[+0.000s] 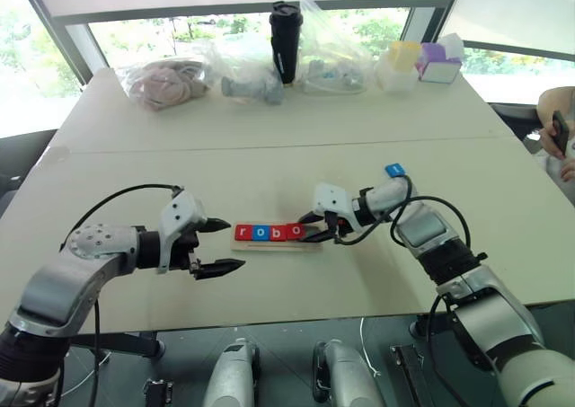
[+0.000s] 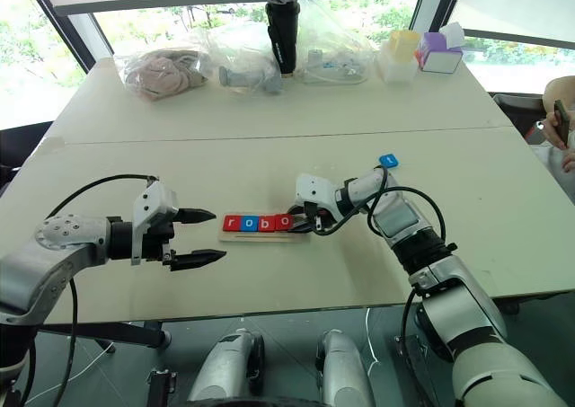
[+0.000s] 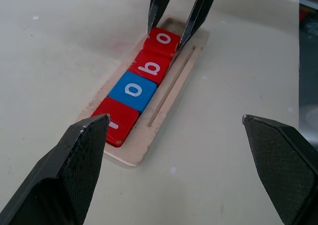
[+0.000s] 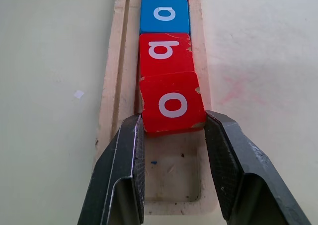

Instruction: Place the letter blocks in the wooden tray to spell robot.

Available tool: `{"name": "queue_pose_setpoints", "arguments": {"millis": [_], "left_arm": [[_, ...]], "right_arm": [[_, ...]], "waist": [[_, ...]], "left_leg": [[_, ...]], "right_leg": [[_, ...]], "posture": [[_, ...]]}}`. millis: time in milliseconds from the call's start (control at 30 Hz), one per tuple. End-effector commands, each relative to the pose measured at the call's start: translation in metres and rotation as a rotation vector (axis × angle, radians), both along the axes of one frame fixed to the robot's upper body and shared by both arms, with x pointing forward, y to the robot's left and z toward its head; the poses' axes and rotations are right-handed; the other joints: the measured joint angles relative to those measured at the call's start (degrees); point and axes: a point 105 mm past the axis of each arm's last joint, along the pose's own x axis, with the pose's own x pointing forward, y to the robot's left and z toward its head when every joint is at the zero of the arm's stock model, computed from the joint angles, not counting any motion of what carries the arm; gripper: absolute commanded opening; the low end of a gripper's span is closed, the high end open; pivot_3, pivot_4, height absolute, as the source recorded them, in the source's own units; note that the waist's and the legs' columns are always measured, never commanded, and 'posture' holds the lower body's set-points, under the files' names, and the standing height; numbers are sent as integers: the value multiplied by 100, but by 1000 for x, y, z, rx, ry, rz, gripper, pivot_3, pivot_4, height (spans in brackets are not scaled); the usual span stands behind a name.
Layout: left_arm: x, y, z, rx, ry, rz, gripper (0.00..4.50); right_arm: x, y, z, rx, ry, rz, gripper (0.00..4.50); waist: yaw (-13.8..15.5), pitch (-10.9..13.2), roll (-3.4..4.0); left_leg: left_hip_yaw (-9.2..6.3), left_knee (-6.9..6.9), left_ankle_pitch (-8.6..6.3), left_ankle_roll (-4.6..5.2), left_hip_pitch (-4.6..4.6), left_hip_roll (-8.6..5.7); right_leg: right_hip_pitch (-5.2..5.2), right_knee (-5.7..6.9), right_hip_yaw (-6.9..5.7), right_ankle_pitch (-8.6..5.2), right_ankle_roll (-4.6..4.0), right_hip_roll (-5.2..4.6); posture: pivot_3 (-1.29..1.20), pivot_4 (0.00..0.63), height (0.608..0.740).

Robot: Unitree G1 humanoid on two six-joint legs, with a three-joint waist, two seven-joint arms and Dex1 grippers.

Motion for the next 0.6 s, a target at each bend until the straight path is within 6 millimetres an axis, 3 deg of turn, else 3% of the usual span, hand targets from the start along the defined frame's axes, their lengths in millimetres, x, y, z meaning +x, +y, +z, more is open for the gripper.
{"name": "queue_pose_setpoints", "arguments": {"millis": [33,367,400,567,600], "left_arm": [[2,-1,6,0,-35,-8,4500],[5,0,6,6,-42,-5,4500],[6,0,6,6,-43,-4,4500],[8,1,5,9,-44,0,4500],[9,1,5,9,-45,1,4500]], "right_arm": [[0,4,12,33,-30,12,1153],[-3,7,12,39,-20,14,1153],[-3,7,12,41,-19,14,2183],[1,7,17,49,-41,3,4456],[2,6,19,52,-53,4,4456]], "waist": [[0,0,0],[-1,0,0],[-1,0,0],[3,0,0],[3,0,0]], "left_leg": [[0,0,0,0,0,0],[0,0,0,0,0,0],[0,0,0,0,0,0],[0,0,0,0,0,0],[0,0,0,0,0,0]], "right_leg": [[0,0,0,0,0,0],[0,0,0,0,0,0],[0,0,0,0,0,0],[0,0,0,0,0,0],[0,0,0,0,0,0]], "posture": [[0,150,740],[0,150,740],[0,150,740],[0,150,740],[0,150,740]]}}
